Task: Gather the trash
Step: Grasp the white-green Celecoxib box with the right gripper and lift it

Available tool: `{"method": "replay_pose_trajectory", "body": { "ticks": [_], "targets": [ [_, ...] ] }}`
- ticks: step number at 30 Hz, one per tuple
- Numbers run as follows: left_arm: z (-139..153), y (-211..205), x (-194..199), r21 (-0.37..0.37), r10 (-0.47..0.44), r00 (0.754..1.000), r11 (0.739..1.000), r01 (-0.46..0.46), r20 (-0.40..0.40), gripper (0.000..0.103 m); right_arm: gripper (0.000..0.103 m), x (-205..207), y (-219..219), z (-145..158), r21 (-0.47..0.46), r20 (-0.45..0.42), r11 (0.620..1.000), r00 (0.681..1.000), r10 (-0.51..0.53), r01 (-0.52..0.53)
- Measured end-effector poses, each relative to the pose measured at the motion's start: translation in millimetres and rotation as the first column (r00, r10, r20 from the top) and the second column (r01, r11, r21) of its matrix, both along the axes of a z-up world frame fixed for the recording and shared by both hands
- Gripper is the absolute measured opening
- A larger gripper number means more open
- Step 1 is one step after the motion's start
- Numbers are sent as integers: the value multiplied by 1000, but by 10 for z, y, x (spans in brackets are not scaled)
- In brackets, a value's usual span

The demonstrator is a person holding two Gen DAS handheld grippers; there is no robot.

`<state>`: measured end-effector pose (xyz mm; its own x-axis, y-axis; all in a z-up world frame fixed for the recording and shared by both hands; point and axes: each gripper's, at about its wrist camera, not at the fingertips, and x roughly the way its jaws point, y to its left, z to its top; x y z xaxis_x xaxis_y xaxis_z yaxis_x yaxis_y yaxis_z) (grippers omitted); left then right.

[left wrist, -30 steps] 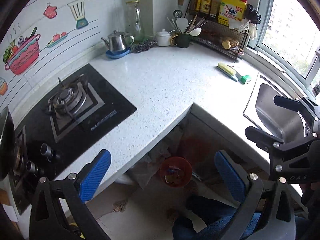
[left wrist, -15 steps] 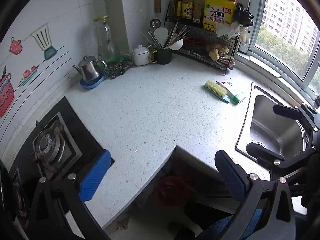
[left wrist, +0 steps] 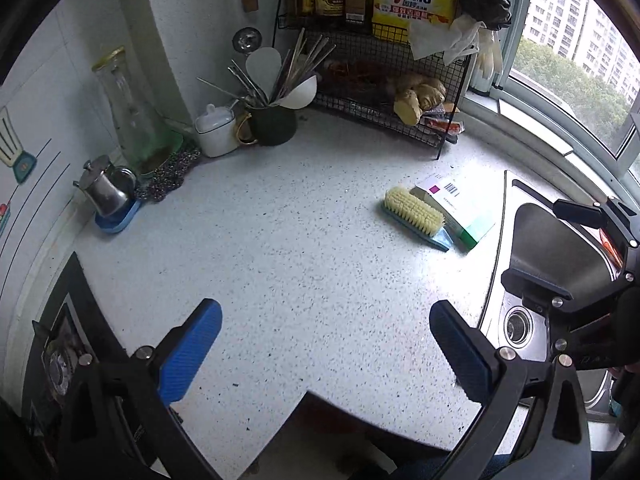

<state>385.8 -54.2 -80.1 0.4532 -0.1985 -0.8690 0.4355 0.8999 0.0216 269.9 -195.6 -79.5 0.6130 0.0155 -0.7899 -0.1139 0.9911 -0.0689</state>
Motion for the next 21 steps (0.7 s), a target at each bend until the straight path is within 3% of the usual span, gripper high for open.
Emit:
{"method": "replay_pose_trajectory", "body": {
  "ticks": [6, 14, 21],
  "targets": [
    [-217, -397, 334, -4, -7, 998, 1000, 7, -61, 103, 102, 328, -457, -134, -5, -55, 999, 997, -44, 44],
    [-567, -656, 710, -24, 63, 980, 997, -68, -191, 103, 102, 747, -878, -547, -58, -169, 996, 983, -76, 67],
    [-863, -776, 863, 19, 107, 959, 994, -106, -263, 103, 102, 969, -923, -845, -32, -257, 999, 966, -39, 31]
  ]
}}
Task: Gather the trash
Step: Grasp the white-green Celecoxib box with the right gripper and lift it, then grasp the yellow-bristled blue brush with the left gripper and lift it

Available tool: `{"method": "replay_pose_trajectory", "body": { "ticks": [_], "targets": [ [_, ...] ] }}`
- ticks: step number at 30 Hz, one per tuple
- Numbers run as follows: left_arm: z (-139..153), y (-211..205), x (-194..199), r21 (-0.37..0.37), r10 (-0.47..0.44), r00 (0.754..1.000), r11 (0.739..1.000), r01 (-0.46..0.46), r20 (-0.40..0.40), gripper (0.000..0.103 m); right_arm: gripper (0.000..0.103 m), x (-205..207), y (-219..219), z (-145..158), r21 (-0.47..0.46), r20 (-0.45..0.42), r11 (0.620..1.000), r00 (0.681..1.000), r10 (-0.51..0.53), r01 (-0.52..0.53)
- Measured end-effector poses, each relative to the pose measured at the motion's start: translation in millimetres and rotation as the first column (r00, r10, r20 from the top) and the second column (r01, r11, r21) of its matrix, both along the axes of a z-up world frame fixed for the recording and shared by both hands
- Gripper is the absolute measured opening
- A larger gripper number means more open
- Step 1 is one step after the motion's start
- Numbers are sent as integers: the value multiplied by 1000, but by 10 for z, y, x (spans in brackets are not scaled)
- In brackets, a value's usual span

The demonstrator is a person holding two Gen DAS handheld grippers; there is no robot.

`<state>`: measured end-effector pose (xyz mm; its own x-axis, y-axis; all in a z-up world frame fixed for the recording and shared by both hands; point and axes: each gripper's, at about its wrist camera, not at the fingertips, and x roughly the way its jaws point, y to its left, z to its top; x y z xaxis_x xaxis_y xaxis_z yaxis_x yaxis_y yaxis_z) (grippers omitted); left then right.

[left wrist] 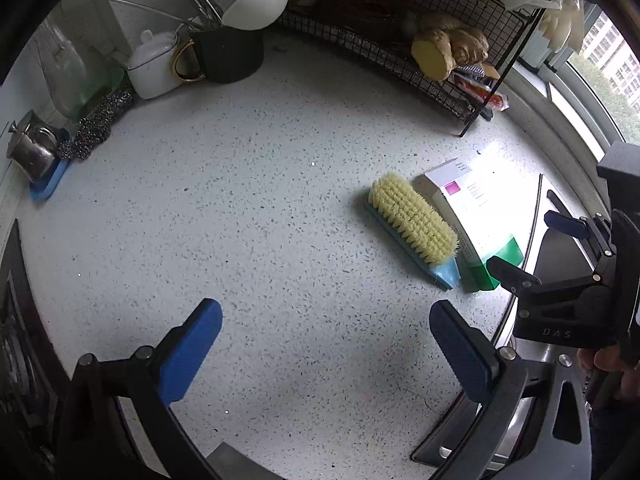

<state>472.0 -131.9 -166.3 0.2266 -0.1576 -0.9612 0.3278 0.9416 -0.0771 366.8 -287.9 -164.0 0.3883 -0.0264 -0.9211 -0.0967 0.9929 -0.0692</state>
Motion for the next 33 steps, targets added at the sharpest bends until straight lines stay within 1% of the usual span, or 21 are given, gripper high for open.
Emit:
{"method": "replay_pose_trajectory", "body": {
  "ticks": [3, 5, 9, 12, 14, 16, 17, 19, 23, 27, 31, 33],
  "targets": [
    [-80, -47, 38, 9, 4, 1000, 1000, -4, -15, 103, 102, 37, 4, -82, 6, -25, 1000, 1000, 8, -8],
    [-127, -77, 56, 12, 4, 1000, 1000, -4, -17, 103, 93, 51, -2, -110, 18, -37, 1000, 999, 12, -11],
    [-234, -162, 102, 34, -4, 1000, 999, 5, -24, 103, 91, 67, 38, -145, 24, -56, 999, 998, 24, -23],
    [-298, -190, 126, 26, 2, 999, 1000, -1, -46, 103, 80, 63, 34, -190, 21, -77, 999, 997, 28, -27],
    [-323, -211, 129, 29, 2, 998, 1000, 0, -56, 103, 66, 59, 44, -216, 23, -88, 999, 996, 34, -32],
    [-337, -238, 128, 36, -1, 998, 999, 3, -61, 103, 58, 52, 49, -242, 26, -99, 999, 994, 40, -37],
    [-340, -246, 130, 37, -1, 998, 999, 3, -67, 103, 58, 22, 96, -284, 26, -96, 999, 994, 45, -42],
    [-339, -257, 137, 34, 6, 997, 999, -3, -78, 103, 57, -6, 104, -272, 31, -91, 998, 994, 54, -52],
    [-324, -265, 190, 40, 45, 995, 998, -42, -84, 103, 57, -97, 76, -208, 88, -62, 996, 997, 39, -34],
    [-345, -284, 262, -1, 88, 991, 996, -89, -101, 103, 57, -156, 6, -66, 100, -25, 995, 1000, 10, -7],
    [-371, -386, 334, -8, 108, 988, 994, -110, -108, 103, 57, -160, -73, 37, 87, -5, 996, 1000, -13, 14],
    [-390, -452, 382, -15, 116, 988, 993, -118, -105, 103, 57, -84, -183, 28, 90, 1, 996, 1000, -26, 26]
  ]
}}
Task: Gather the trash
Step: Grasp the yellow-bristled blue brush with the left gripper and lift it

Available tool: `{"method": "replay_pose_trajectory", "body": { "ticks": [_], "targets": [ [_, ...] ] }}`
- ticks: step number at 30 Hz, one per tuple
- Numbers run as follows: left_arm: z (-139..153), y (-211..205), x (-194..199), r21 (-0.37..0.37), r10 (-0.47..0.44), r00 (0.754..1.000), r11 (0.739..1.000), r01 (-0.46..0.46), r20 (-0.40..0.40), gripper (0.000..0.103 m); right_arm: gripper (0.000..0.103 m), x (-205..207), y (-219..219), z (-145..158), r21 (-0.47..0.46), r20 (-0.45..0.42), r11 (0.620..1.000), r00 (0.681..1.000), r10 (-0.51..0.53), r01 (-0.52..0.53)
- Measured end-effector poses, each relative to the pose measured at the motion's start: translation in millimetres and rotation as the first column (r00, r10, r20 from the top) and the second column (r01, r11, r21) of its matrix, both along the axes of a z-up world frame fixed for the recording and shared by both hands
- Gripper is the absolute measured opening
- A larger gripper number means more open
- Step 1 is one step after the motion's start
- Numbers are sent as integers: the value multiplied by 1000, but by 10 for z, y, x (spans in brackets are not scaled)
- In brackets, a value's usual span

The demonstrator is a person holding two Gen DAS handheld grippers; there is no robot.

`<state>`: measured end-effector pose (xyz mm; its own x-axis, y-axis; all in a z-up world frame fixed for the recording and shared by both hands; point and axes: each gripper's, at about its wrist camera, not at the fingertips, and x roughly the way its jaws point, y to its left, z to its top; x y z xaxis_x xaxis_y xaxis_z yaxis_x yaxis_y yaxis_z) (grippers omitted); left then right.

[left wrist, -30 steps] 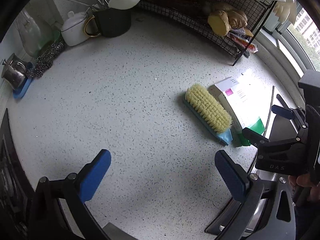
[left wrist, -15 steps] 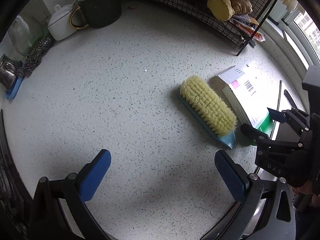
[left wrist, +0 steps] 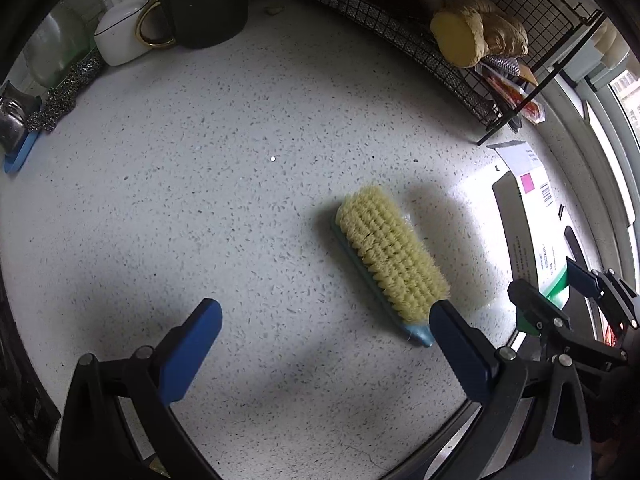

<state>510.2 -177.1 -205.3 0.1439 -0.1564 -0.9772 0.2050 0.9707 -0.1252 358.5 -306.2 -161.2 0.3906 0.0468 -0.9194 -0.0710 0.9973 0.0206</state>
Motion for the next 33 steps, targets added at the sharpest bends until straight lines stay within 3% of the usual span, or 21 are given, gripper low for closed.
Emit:
{"method": "replay_pose_trajectory", "body": {
  "ticks": [13, 15, 19, 24, 33],
  "targets": [
    [-291, -402, 293, 13, 3, 999, 1000, -3, -35, 102, 57, 63, -198, -83, 26, -16, 999, 999, -39, 39],
    [-342, -426, 258, 35, -18, 999, 999, 19, -35, 87, 57, 72, -247, -86, 40, -22, 998, 998, -53, 54],
    [-378, -492, 216, 58, -51, 998, 997, 53, -37, 72, 57, 93, -312, -106, 52, -27, 997, 998, -55, 56],
    [-355, -584, 127, 84, -93, 995, 992, 95, -23, 46, 57, 128, -282, -124, 64, -30, 997, 998, -50, 52],
    [-318, -469, -96, 57, -130, 991, 990, 132, -43, 39, 57, 84, -243, -138, 77, -43, 996, 998, -45, 48]
  ]
}}
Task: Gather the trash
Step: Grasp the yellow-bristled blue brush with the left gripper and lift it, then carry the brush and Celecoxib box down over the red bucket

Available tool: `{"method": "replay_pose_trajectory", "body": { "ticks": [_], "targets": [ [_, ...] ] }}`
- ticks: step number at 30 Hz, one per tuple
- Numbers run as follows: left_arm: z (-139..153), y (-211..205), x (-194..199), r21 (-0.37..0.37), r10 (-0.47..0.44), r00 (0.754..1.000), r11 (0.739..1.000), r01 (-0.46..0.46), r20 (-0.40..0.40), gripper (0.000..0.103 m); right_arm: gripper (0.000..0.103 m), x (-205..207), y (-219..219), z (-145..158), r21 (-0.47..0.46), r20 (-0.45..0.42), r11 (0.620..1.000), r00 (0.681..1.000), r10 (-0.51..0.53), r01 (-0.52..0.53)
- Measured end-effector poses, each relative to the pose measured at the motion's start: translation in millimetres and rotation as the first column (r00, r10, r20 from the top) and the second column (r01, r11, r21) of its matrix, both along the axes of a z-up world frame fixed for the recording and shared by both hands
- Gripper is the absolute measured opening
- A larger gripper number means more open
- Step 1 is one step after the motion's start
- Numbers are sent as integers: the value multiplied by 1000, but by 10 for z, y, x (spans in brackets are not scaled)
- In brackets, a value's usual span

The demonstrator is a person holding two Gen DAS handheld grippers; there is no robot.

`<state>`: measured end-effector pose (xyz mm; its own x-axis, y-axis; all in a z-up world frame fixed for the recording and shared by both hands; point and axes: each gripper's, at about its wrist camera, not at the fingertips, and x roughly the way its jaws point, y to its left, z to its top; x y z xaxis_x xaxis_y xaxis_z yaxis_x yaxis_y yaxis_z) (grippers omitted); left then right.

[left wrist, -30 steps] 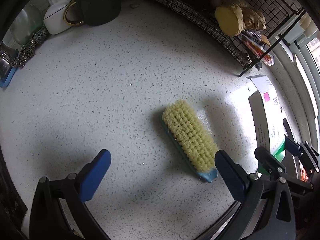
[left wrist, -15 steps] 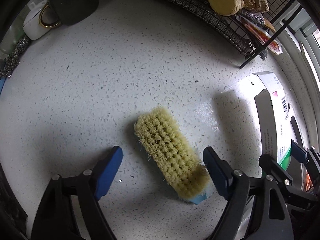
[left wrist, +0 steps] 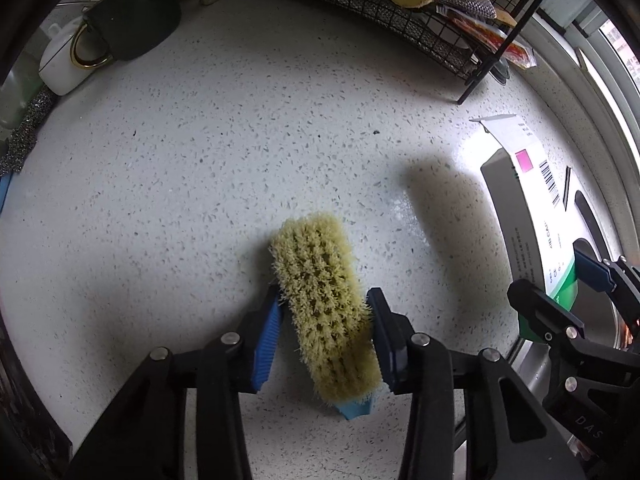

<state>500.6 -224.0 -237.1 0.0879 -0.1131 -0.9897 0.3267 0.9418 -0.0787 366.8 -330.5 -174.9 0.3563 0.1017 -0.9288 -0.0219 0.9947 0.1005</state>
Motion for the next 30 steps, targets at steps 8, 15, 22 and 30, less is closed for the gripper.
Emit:
{"method": "replay_pose_trajectory", "body": {
  "ticks": [8, 15, 22, 30],
  "targets": [
    [206, 206, -355, -12, -44, 999, 999, 45, 32, 38, 57, -165, 162, 268, 1, 39, 1000, 999, 14, -14],
    [519, 423, -653, -29, -76, 993, 997, 78, 88, 34, 57, -474, 457, 361, -2, 59, 1000, 998, 31, -31],
    [829, 799, -890, -53, -92, 984, 993, 101, 151, 33, 57, -760, 749, 610, -8, 86, 999, 996, 36, -36],
    [1264, 1343, -1357, -90, -67, 974, 992, 89, 216, 33, 57, -1132, 1041, 839, -38, 147, 997, 987, 65, -60]
  ]
}}
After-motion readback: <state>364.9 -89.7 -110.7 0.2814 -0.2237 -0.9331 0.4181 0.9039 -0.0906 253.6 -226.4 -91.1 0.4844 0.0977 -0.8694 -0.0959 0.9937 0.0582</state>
